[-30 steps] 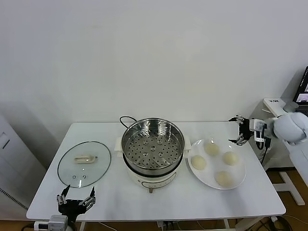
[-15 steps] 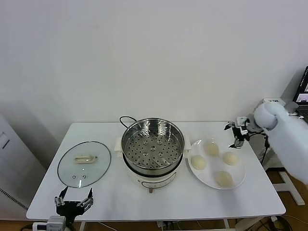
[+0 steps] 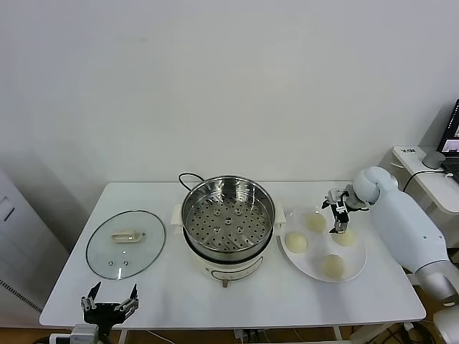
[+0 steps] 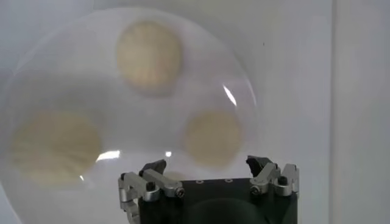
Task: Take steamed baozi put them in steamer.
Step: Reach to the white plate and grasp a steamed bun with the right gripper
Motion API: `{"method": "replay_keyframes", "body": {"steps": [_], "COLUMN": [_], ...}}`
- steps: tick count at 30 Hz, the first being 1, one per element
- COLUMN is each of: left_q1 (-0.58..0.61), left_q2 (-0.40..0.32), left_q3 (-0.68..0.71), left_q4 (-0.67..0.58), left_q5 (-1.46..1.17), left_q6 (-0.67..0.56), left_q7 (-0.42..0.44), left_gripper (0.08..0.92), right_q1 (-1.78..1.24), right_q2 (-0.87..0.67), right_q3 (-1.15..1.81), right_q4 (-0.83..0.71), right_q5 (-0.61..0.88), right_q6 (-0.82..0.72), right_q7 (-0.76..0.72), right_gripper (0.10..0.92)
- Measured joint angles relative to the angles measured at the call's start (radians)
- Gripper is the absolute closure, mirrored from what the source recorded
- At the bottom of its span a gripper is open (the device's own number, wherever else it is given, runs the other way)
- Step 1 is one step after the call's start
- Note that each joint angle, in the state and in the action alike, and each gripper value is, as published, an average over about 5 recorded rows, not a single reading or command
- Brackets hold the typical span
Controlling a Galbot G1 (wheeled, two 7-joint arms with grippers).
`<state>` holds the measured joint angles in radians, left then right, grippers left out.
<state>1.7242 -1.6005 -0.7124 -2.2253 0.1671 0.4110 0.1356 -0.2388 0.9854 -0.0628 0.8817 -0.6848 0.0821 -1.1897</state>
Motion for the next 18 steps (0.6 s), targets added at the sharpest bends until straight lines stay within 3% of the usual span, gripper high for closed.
{"method": "replay_keyframes", "body": {"steps": [18], "left_q1": [0.007], "left_q2": [-0.001], "left_q3": [0.011], "left_q4": [0.005], "left_q5": [0.002], "left_q6": [-0.003], "left_q7": [-0.002], "left_gripper": [0.177], "right_q1": [0.008], "right_q2": [0.063], "right_q3": [0.021], "right_q4": [-0.074], "right_q5": [-0.043], "right_q6": [0.003], "right_q7": [0.046], "right_gripper": [0.203]}}
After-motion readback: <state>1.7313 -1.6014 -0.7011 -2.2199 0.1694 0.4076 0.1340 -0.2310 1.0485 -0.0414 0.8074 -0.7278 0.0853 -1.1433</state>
